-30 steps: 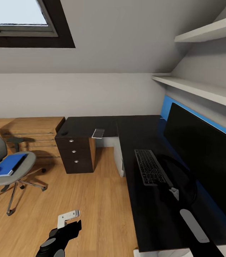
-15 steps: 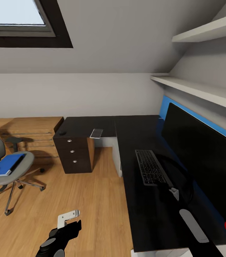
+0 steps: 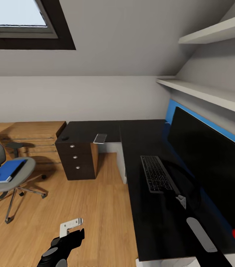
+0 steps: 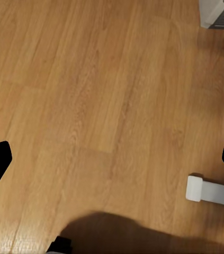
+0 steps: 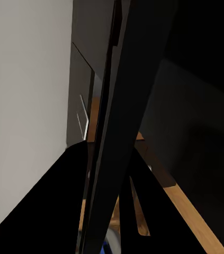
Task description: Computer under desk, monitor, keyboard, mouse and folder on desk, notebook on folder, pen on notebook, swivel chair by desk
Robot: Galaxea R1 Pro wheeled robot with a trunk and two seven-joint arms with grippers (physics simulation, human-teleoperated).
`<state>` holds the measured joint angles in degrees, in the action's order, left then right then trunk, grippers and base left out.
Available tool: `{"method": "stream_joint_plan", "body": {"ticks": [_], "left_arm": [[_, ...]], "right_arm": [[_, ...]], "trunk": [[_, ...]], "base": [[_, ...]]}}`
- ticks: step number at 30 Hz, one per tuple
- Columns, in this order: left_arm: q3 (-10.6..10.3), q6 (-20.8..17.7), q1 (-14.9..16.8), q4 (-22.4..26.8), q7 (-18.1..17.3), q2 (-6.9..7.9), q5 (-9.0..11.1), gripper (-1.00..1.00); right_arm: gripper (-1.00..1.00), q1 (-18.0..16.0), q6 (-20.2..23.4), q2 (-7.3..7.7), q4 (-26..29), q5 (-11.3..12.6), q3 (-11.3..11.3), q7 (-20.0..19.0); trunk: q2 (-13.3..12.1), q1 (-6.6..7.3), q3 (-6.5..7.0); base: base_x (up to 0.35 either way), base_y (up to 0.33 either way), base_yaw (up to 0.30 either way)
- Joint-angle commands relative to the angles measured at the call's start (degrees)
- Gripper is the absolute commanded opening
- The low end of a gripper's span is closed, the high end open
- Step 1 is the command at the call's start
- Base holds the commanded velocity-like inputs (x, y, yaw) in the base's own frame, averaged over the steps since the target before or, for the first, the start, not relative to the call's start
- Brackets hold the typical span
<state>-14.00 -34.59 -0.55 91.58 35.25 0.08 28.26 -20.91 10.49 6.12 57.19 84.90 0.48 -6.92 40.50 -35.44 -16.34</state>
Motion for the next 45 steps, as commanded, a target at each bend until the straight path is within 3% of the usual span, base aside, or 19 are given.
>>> {"method": "stream_joint_plan", "body": {"ticks": [1, 41, 42, 45], "left_arm": [[-0.1, 0.0, 0.0, 0.1, 0.6, 0.01, 0.6, 1.00], [0.0, 0.0, 0.0, 0.1, 0.6, 0.09, 0.6, 1.00], [0.0, 0.0, 0.0, 0.1, 0.6, 0.09, 0.6, 1.00], [0.2, 0.8, 0.0, 0.3, 0.6, 0.09, 0.6, 1.00]], "right_arm": [[-1.00, 0.0, 0.1, 0.04, 0.0, 0.6, 0.0, -0.2], [-1.00, 0.0, 0.2, 0.04, 0.0, 0.4, 0.4, -0.1], [1.00, 0.0, 0.2, 0.04, 0.0, 0.4, 0.4, -0.1], [1.00, 0.0, 0.2, 0.04, 0.0, 0.4, 0.4, -0.1]], "trunk": [[0.1, -0.01, -0.07], [0.1, -0.01, -0.07], [0.1, -0.01, -0.07], [0.1, -0.01, -0.07]], "base": [[-0.149, -0.112, 0.000], [-0.015, -0.010, 0.000], [0.000, 0.000, 0.000], [0.000, 0.000, 0.000]]}}
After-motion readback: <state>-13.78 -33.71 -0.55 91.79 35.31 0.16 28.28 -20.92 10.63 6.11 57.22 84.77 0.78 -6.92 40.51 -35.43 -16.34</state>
